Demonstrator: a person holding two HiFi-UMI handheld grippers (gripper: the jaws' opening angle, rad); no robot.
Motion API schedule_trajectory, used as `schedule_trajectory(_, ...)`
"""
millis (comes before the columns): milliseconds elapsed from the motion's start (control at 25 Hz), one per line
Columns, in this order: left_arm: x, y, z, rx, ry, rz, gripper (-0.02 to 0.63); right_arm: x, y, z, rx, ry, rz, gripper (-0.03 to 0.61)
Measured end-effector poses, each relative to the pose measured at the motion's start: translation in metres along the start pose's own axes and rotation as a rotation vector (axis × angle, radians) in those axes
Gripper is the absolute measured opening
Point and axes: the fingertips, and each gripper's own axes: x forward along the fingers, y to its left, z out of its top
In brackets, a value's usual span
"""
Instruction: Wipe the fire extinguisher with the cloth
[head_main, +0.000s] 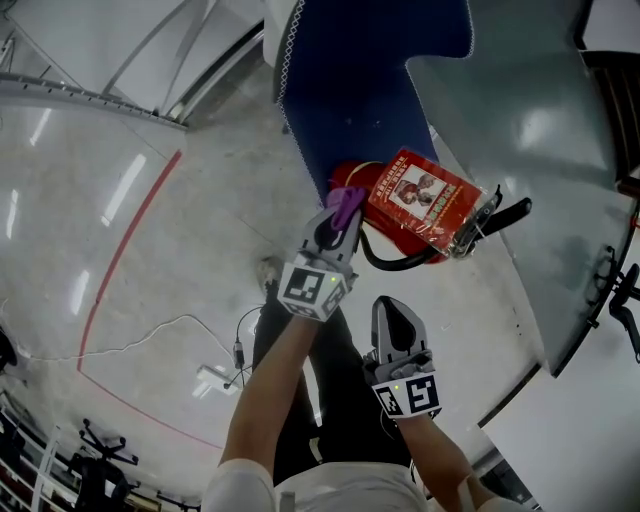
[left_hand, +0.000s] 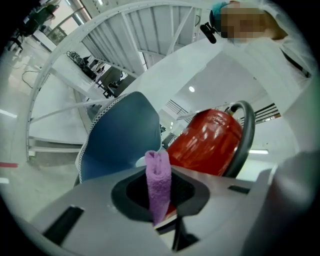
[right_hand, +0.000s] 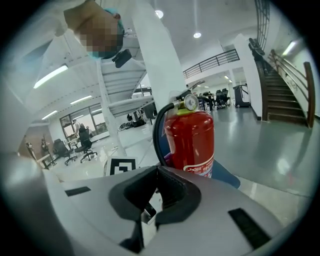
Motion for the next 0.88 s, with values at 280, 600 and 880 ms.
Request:
schedule_trajectory(280,-0.007,-0.022,0.026,0.010,-0.020,-0.029,0.055,-0.015,0.009,0.015,-0.020,-0.024,0.009,0.014)
schedule_trajectory(600,-0.024,-0.040,0.047,0.043,-0.023,-0.047,0.055,-0.033,0.010,0.026,-0.037,-0.045,-0.006,0.014)
schedule_trajectory(880,-0.045,-0.063,0.069,0.054,-0.036,-0.060,0.055,-0.050,0.013,0.040,-0.052,-0.056,-0.009,0.014)
